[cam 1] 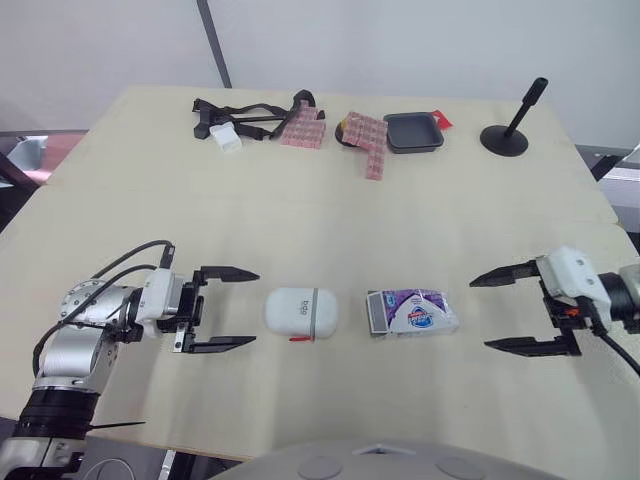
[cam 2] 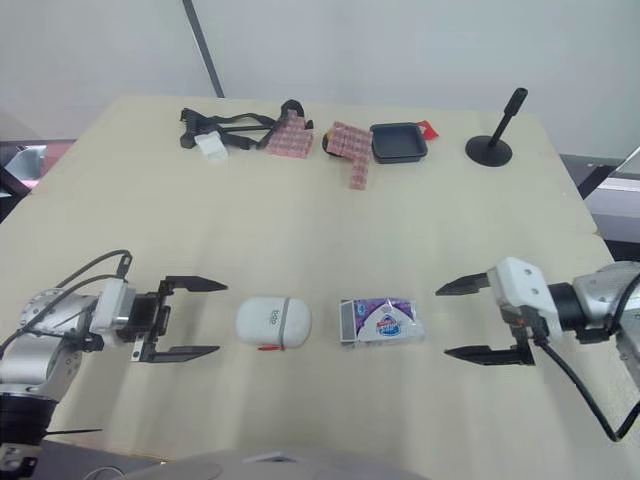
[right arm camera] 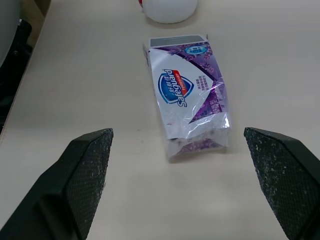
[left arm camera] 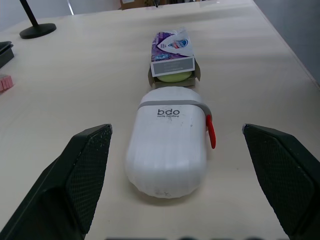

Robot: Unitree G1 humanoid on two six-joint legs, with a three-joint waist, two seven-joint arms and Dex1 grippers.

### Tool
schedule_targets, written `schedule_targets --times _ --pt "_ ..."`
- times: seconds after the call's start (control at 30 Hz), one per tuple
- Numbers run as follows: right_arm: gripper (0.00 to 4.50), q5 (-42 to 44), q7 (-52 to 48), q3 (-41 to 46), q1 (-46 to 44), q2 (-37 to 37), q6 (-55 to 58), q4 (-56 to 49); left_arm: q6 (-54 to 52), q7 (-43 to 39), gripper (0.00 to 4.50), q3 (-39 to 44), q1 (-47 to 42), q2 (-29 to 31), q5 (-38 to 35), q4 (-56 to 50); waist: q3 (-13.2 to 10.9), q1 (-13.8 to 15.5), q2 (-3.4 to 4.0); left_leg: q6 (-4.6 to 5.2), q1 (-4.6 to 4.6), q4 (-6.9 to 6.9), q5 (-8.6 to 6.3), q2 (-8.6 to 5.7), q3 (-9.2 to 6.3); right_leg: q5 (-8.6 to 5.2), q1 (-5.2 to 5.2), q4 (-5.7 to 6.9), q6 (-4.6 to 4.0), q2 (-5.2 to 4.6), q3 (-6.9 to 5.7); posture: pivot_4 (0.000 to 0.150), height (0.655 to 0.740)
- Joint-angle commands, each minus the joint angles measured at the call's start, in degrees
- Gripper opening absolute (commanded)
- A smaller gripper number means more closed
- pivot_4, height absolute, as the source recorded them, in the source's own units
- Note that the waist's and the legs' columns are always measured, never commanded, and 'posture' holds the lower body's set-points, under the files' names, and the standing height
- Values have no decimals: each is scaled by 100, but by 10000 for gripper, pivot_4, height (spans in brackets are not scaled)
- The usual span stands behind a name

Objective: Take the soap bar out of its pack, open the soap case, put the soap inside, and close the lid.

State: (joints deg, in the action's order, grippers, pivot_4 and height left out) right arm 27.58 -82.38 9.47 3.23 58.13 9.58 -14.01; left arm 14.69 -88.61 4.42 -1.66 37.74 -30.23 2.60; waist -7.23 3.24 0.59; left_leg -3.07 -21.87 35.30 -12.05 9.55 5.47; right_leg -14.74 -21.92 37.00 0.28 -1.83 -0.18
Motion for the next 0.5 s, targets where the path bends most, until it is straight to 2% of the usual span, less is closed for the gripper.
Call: schedule_targets --times 0.03,0.5 --pt "45000 -165 194 -204 -200 -103 -38 -144 15 77 44549 31 -25 30 16 -52 0 -9 0 0 0 1 0 0 0 0 -1 3 0 0 0 1500 7400" --pt "45000 -949 514 -1156 -901 -510 -394 421 -218 706 44549 -36 203 -21 114 -547 1 -16 -1 0 -3 6 0 0 3 -2 -7 17 -3 0 0 1500 7400"
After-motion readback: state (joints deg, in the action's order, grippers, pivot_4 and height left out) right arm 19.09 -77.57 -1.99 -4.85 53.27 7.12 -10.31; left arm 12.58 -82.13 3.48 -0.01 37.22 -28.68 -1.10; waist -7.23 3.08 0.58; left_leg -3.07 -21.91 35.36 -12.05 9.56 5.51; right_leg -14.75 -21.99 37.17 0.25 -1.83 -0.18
